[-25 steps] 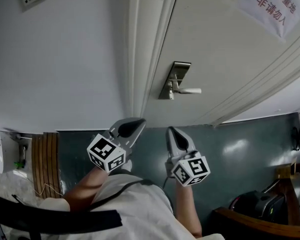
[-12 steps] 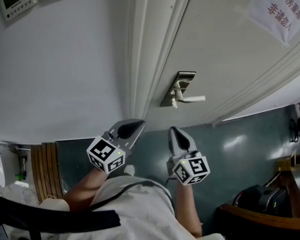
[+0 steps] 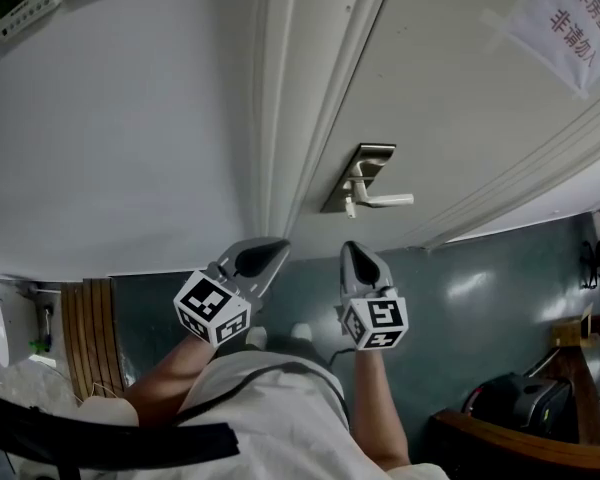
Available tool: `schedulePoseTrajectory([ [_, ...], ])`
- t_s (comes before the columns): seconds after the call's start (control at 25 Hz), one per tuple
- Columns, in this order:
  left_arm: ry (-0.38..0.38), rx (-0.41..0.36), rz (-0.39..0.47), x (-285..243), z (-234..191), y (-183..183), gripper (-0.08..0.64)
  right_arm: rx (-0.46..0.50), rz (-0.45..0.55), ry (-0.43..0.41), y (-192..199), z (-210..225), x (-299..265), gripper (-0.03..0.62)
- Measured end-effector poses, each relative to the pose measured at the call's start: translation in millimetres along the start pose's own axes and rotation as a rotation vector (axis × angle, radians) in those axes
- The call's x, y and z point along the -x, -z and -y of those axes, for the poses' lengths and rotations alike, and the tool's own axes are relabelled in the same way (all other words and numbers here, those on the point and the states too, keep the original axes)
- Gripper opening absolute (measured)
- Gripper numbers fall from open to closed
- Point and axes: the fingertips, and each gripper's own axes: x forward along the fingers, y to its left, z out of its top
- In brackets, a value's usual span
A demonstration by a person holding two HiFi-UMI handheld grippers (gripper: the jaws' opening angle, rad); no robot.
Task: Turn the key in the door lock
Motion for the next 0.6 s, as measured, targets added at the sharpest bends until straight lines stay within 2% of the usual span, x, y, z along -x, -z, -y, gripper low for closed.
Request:
schedulePoseTrajectory([
  [0.2, -0.062, -0.001, 0.006, -5, 0, 1, 0.006, 0.154, -0.100, 0.003, 23, 24, -19, 0.018],
  [0.36, -0.100, 0.001, 0.007, -11, 0, 0, 0.006, 0.287, -0.121, 0.003, 29, 37, -37, 0.032],
  [0.6, -0.142, 0.000, 0.013, -21, 0, -1, 0.006, 0.428, -0.180, -0.017, 47, 50, -59, 0.106],
])
